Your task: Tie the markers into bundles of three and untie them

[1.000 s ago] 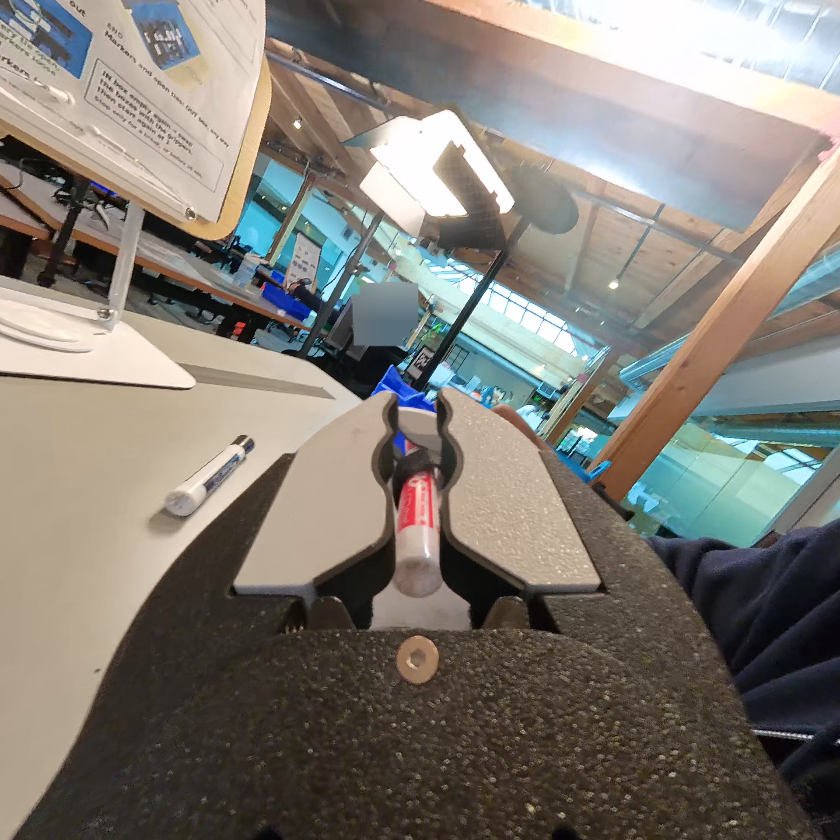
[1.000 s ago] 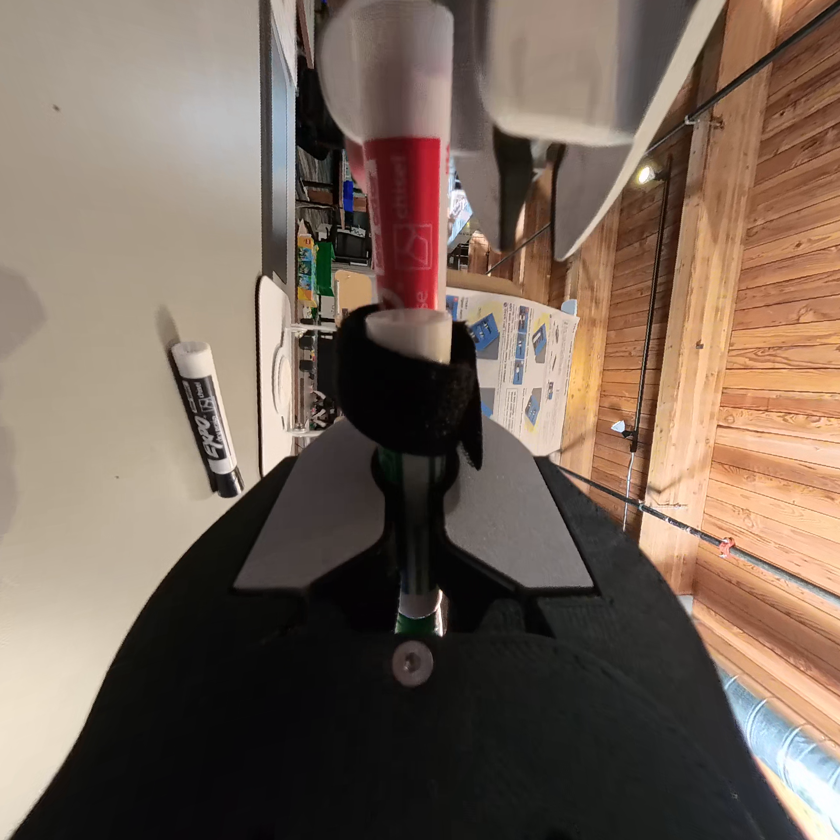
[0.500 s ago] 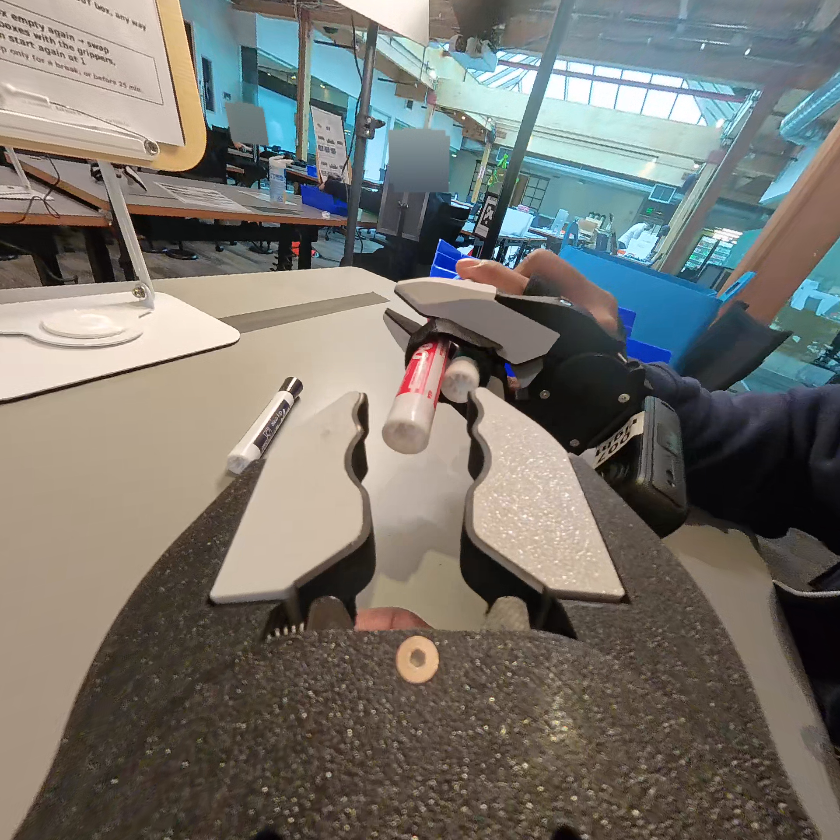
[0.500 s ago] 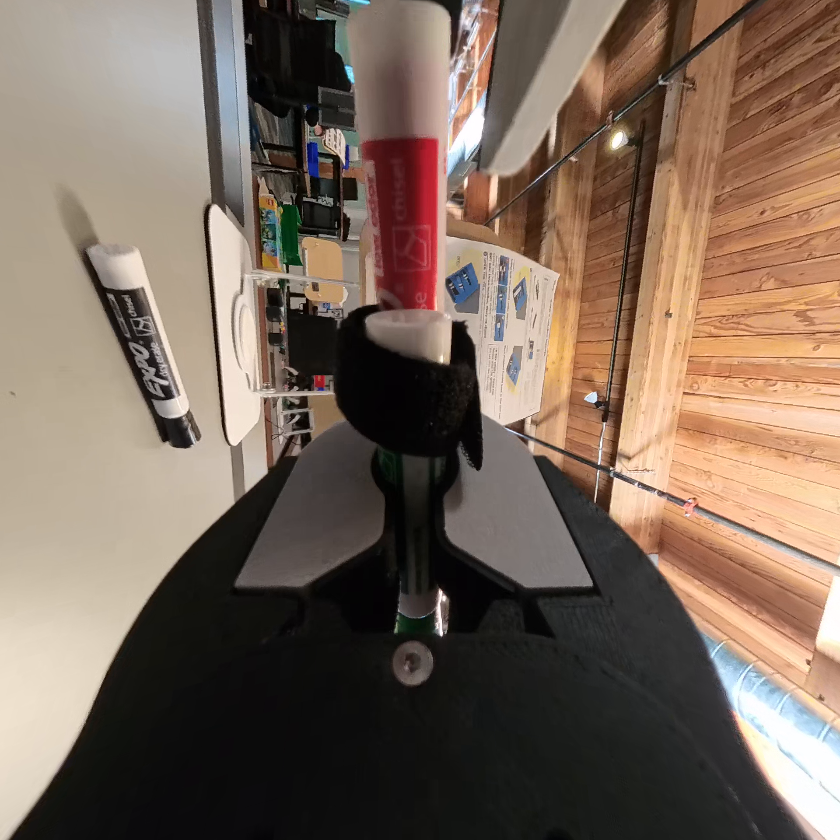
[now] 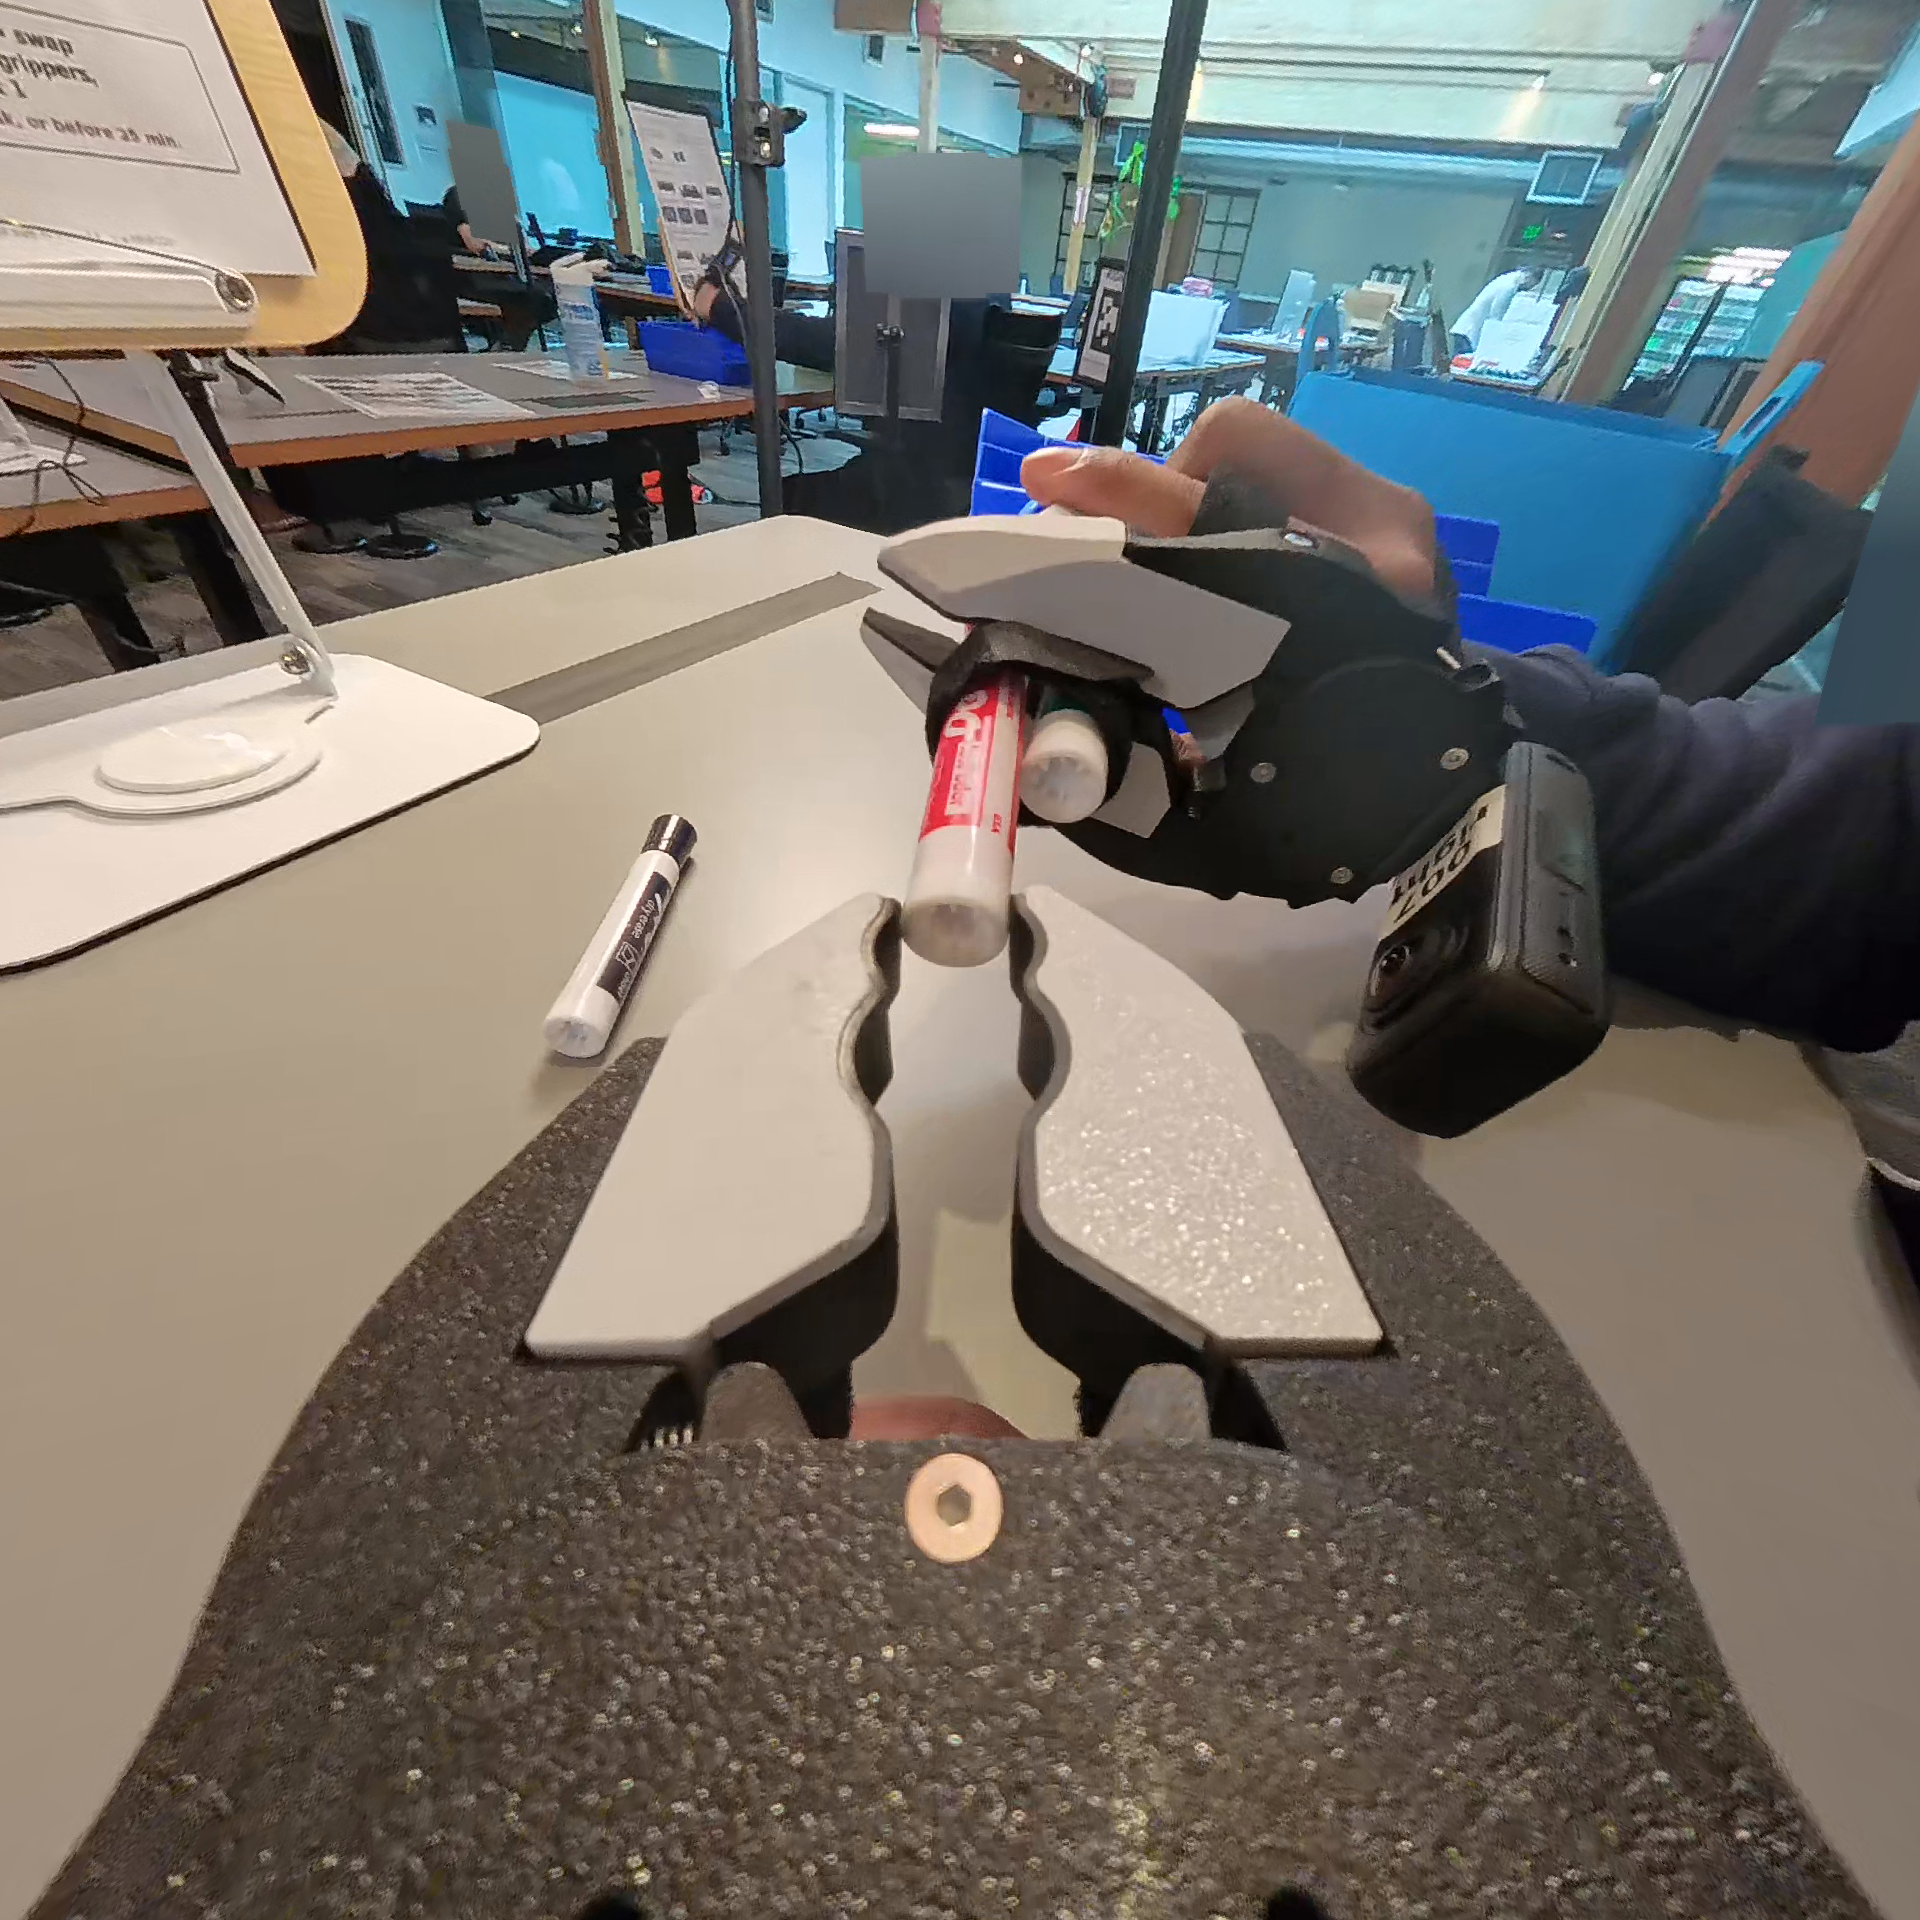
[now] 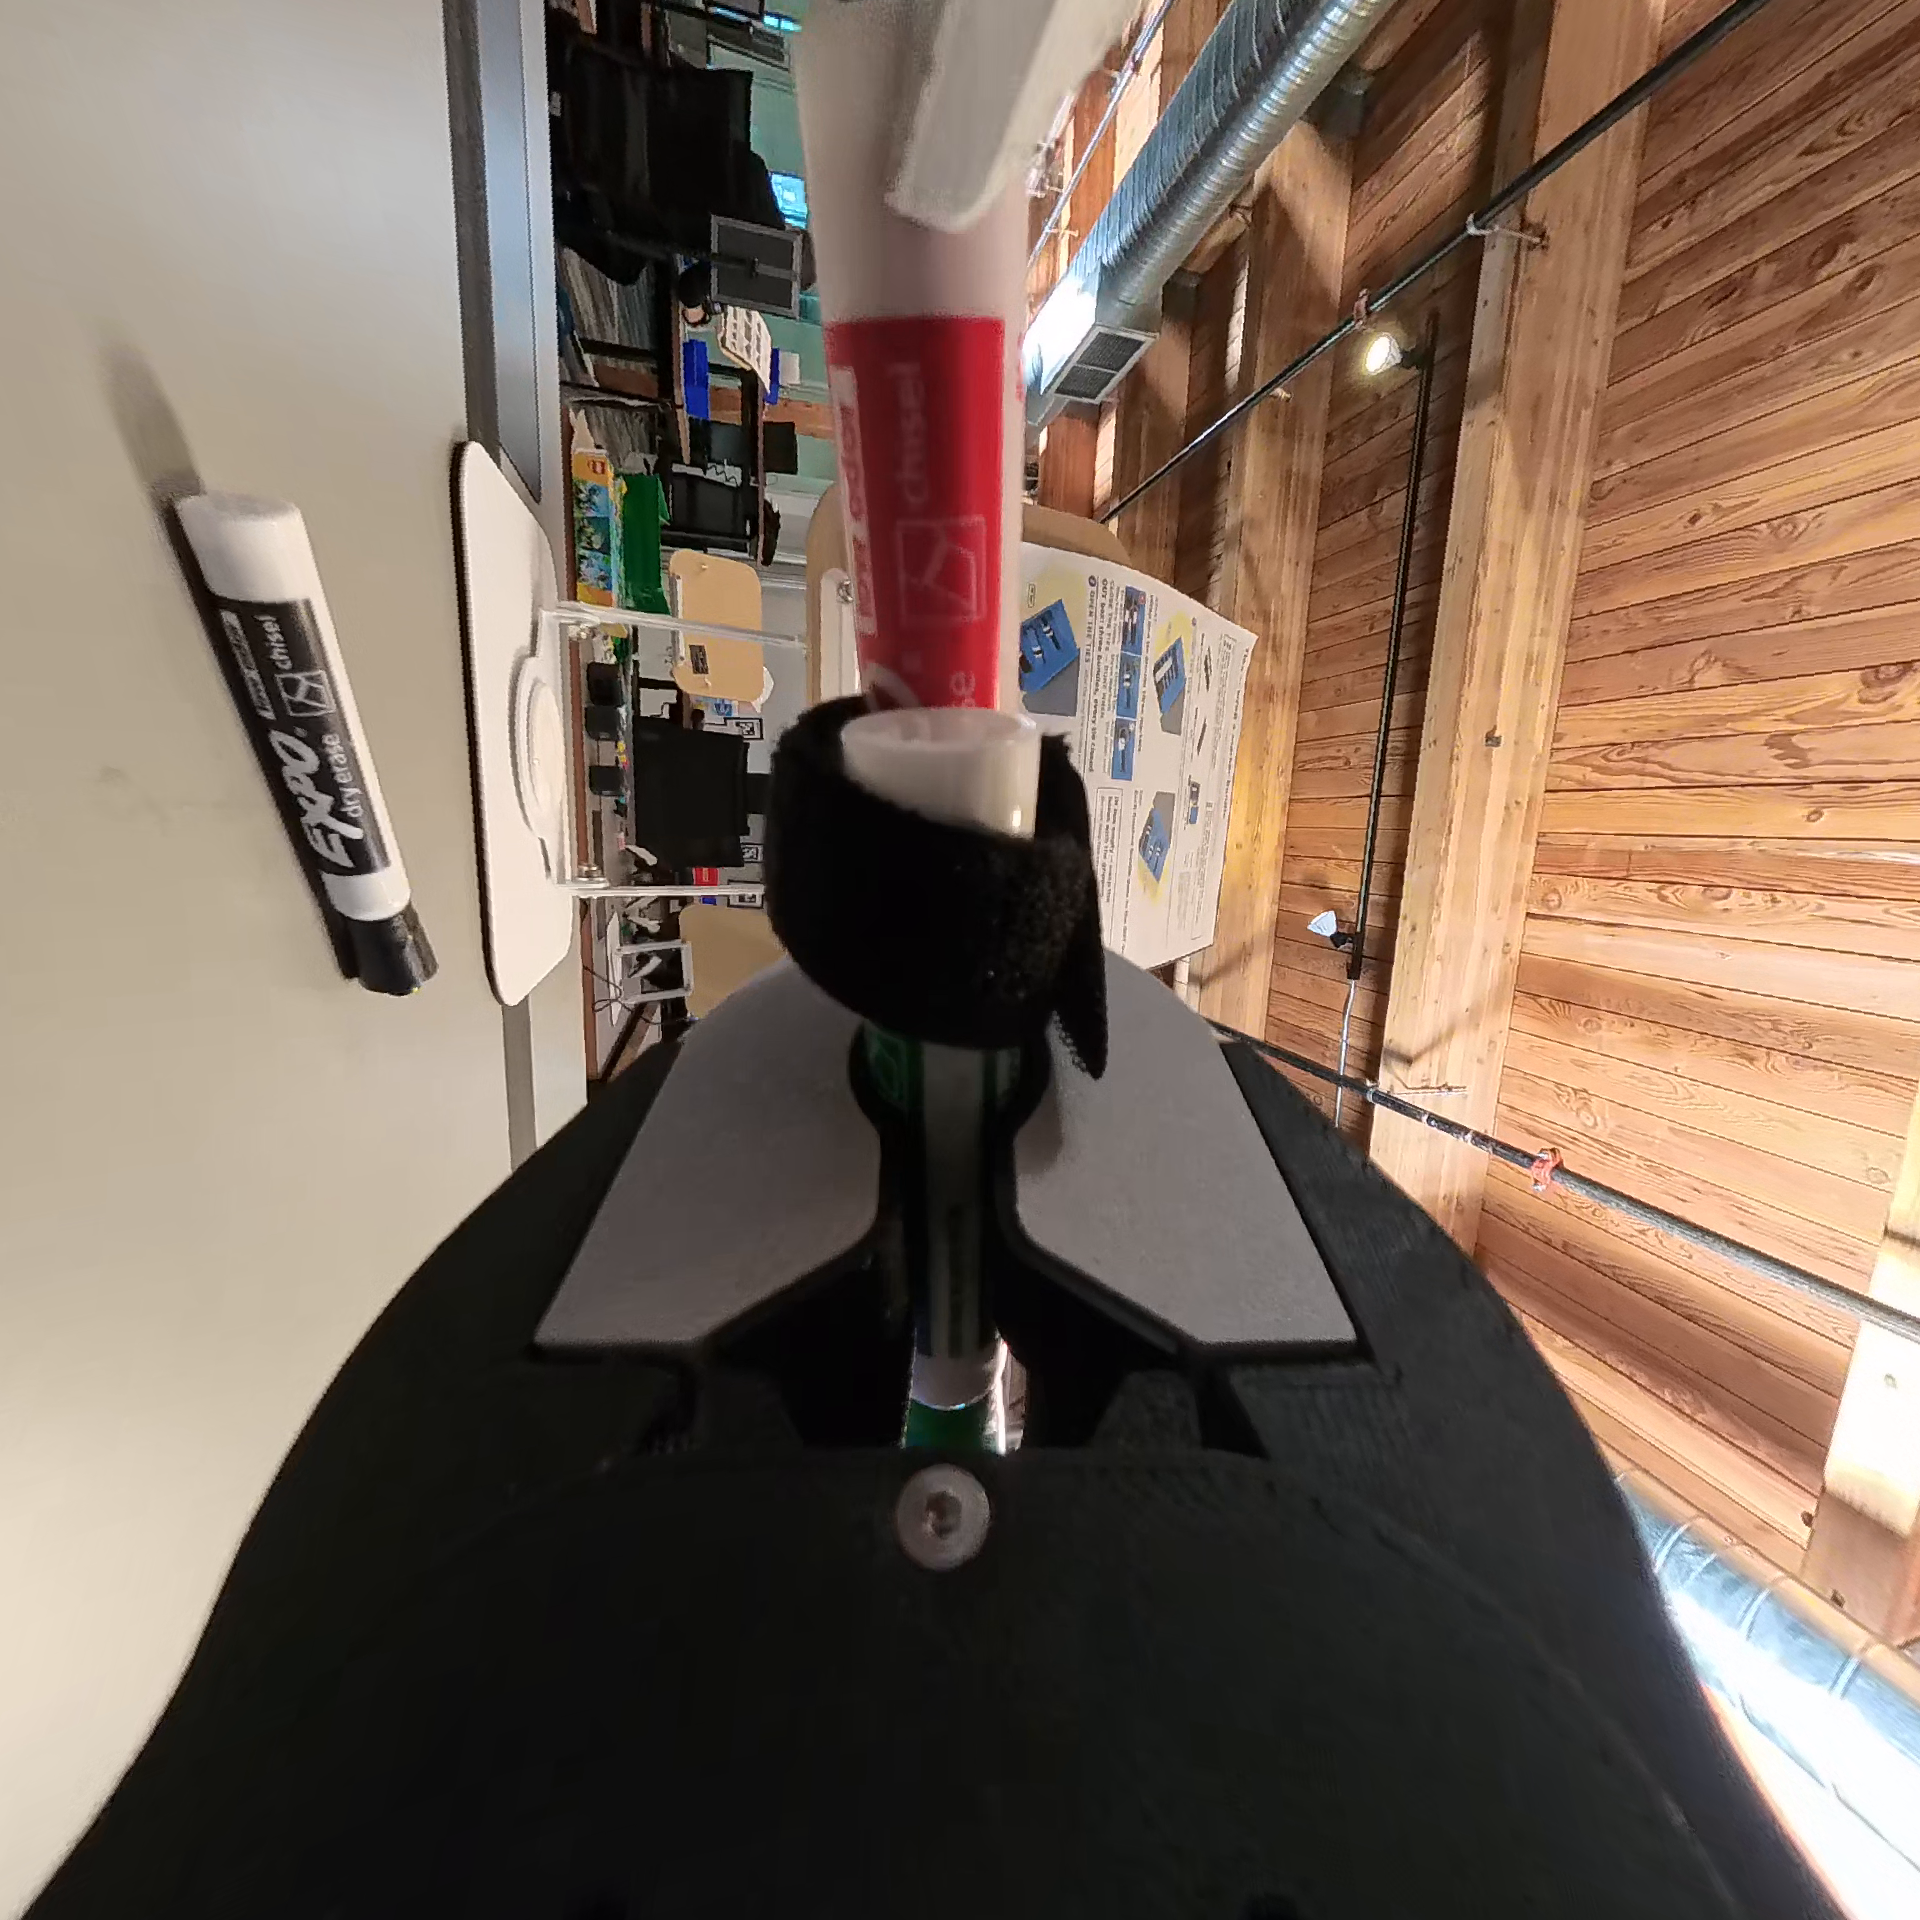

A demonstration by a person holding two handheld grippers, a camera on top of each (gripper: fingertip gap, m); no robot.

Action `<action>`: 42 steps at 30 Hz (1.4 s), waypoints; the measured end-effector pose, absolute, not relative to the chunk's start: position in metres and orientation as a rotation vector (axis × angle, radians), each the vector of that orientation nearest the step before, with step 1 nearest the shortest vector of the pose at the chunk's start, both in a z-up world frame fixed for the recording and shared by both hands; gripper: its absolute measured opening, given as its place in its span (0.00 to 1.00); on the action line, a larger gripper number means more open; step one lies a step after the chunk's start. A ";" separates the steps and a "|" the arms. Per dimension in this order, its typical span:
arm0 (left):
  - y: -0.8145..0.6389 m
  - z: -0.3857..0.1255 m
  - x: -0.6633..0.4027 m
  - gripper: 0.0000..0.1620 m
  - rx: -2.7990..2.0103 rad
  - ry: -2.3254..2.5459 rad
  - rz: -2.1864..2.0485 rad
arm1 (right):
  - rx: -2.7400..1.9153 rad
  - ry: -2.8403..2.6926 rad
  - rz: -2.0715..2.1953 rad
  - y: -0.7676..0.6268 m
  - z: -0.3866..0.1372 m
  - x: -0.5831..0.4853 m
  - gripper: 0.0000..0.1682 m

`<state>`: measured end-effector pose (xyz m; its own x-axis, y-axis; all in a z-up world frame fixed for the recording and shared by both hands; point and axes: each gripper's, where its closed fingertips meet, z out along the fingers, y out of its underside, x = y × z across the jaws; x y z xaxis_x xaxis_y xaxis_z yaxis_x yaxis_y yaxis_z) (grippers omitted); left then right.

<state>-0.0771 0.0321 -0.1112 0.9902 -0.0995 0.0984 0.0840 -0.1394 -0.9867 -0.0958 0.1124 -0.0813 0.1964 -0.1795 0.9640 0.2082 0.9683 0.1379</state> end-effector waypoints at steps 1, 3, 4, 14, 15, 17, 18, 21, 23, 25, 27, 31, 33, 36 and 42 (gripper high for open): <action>0.032 -0.111 -0.077 0.12 -1.701 0.009 -0.161 | -0.027 -1.348 -0.273 0.112 -0.082 -0.096 0.08; 0.032 -0.112 -0.077 0.12 -1.701 -0.003 -0.173 | -0.032 -1.353 -0.272 0.112 -0.083 -0.097 0.07; 0.032 -0.112 -0.077 0.12 -1.702 -0.007 -0.178 | -0.033 -1.353 -0.274 0.112 -0.083 -0.097 0.08; 0.031 -0.113 -0.077 0.12 -1.696 -0.027 -0.253 | 0.002 -1.354 -0.277 0.107 -0.086 -0.096 0.07; 0.031 -0.112 -0.077 0.12 -1.689 -0.027 -0.264 | 0.009 -1.355 -0.273 0.105 -0.087 -0.096 0.08; 0.030 -0.110 -0.077 0.12 -1.679 -0.025 -0.280 | 0.023 -1.356 -0.270 0.102 -0.088 -0.096 0.08; 0.030 -0.110 -0.077 0.12 -1.677 -0.023 -0.286 | 0.025 -1.358 -0.270 0.102 -0.088 -0.096 0.08; 0.029 -0.111 -0.076 0.12 -1.681 -0.021 -0.312 | 0.031 -1.363 -0.272 0.100 -0.089 -0.096 0.08; 0.030 -0.112 -0.075 0.12 -1.682 -0.020 -0.340 | 0.038 -1.363 -0.266 0.098 -0.089 -0.095 0.08; 0.030 -0.114 -0.073 0.12 -1.685 -0.018 -0.364 | 0.047 -1.363 -0.259 0.095 -0.089 -0.095 0.08; 0.030 -0.114 -0.071 0.12 -1.685 -0.011 -0.381 | 0.059 -1.366 -0.250 0.090 -0.090 -0.094 0.08; 0.029 -0.114 -0.068 0.12 -1.682 -0.004 -0.411 | 0.078 -1.367 -0.228 0.082 -0.091 -0.093 0.08; 0.029 -0.114 -0.068 0.12 -1.679 -0.008 -0.429 | 0.080 -1.369 -0.220 0.081 -0.091 -0.093 0.08; 0.029 -0.113 -0.066 0.12 -1.672 -0.014 -0.456 | 0.081 -1.372 -0.195 0.077 -0.092 -0.092 0.08; 0.029 -0.109 -0.063 0.12 -1.655 -0.020 -0.482 | 0.066 -1.380 -0.120 0.061 -0.095 -0.092 0.09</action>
